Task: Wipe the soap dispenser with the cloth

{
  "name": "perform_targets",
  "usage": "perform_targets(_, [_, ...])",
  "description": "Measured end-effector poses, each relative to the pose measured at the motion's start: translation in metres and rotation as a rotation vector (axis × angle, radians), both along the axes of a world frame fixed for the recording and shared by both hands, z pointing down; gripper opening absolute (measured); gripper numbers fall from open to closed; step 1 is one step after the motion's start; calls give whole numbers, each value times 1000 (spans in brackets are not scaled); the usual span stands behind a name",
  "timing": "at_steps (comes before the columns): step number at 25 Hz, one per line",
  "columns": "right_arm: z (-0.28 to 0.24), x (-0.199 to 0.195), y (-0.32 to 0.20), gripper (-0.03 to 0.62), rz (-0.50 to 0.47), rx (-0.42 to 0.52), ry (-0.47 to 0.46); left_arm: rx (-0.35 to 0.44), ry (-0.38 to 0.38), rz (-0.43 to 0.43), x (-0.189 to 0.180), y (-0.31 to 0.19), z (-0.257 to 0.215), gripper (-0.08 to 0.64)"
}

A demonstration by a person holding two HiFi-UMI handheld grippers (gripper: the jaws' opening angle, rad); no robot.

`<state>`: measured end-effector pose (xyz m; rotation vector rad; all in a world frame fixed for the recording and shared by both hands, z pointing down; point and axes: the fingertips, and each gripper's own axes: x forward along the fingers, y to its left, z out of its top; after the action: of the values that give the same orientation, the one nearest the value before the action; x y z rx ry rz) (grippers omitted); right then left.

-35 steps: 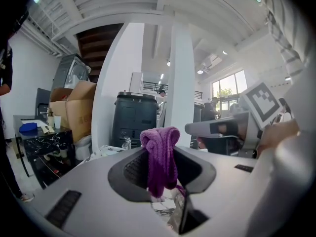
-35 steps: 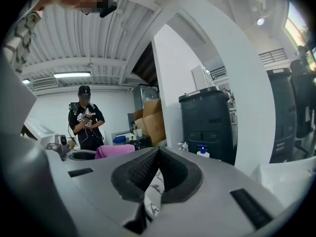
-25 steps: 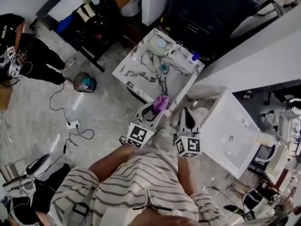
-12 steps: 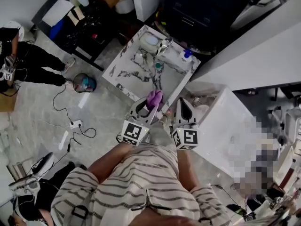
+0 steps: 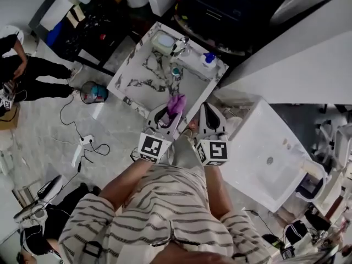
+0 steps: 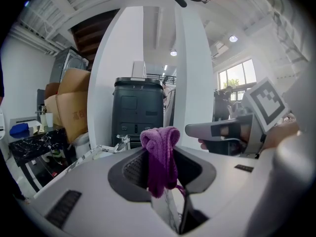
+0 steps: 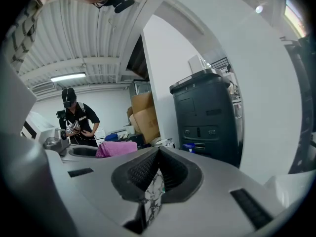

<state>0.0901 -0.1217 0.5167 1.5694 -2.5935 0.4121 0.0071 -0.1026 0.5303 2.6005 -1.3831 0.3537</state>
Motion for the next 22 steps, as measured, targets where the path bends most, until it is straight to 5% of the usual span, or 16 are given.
perform_targets(17, [54,11,-104,5,96,-24,62,-68,54,25,3,-45,29,115])
perform_targets(22, [77,11,-124,65,109,-48,52,-67,64,50,7,-55,36,117])
